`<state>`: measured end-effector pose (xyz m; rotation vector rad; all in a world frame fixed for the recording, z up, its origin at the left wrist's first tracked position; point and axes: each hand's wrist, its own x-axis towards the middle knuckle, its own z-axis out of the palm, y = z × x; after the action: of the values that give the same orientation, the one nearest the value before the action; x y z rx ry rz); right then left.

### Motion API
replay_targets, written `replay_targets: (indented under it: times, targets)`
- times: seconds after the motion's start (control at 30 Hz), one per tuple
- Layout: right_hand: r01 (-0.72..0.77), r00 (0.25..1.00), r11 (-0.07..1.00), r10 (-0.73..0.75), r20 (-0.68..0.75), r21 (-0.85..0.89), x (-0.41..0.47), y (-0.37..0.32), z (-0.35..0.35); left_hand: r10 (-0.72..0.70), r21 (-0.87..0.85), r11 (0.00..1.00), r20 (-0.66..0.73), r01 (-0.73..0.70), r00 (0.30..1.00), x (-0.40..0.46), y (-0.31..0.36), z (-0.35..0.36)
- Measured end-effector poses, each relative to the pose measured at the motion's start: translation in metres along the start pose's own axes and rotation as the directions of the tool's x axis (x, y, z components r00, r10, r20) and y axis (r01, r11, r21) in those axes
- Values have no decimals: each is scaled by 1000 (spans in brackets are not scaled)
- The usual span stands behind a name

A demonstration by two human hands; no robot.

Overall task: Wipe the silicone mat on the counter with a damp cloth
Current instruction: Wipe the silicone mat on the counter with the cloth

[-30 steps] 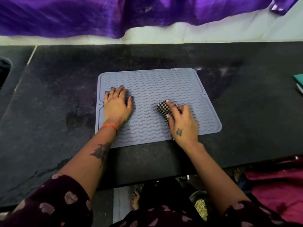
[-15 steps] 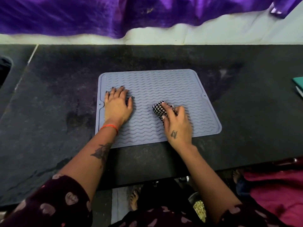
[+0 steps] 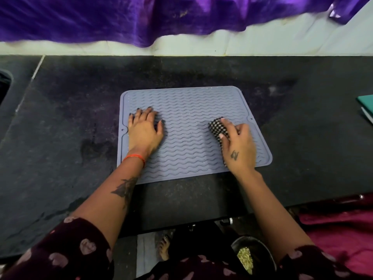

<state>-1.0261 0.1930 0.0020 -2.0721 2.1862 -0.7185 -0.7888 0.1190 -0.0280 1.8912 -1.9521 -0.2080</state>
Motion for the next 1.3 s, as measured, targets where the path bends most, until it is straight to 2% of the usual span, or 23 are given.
replay_targets:
  times: [0.1, 0.27, 0.4, 0.5, 0.57, 0.7, 0.93, 1.03, 1.13, 1.2, 1.3]
  targets:
    - [87, 995, 996, -87, 38, 18, -15, -3, 10, 1, -1, 1000, 3, -1, 1000, -1, 1, -1]
    - [14, 1000, 1000, -14, 16, -3, -6, 26, 2, 2, -5, 1000, 11, -2, 1000, -2, 0, -2]
    - [-104, 995, 992, 104, -3, -71, 7, 47, -8, 5, -4, 1000, 11, -5, 1000, -1, 0, -1]
    - [-155, 987, 986, 151, -62, -56, 16, 45, -14, 4, 4, 1000, 13, -4, 1000, -1, 0, -1]
    - [-118, 990, 993, 117, -80, -6, 16, 33, -14, 2, 10, 1000, 10, -3, 1000, -1, 1, -1]
    - [81, 997, 997, -81, 7, 3, -8, 16, 3, 7, 16, 1000, 6, -7, 1000, -1, 1, 0]
    - [35, 999, 998, -35, 2, -59, 11, 41, -3, 13, 15, 1000, 5, -13, 1000, -1, -1, 0]
    - [-17, 1000, 999, 17, 10, -34, 25, 48, -11, 17, 5, 1000, 1, -17, 1000, -1, -1, 1]
    - [-84, 988, 996, 89, -128, 43, 34, 54, -29, 14, 8, 1000, 3, -14, 1000, -1, -1, 1]
    - [-135, 974, 990, 139, -178, 37, 35, 62, -42, 14, 13, 1000, 5, -14, 1000, 0, -1, 1]
    - [-227, 971, 973, 222, -92, -45, 29, 74, -46, 13, 7, 1000, 4, -13, 1000, -1, 0, 0]
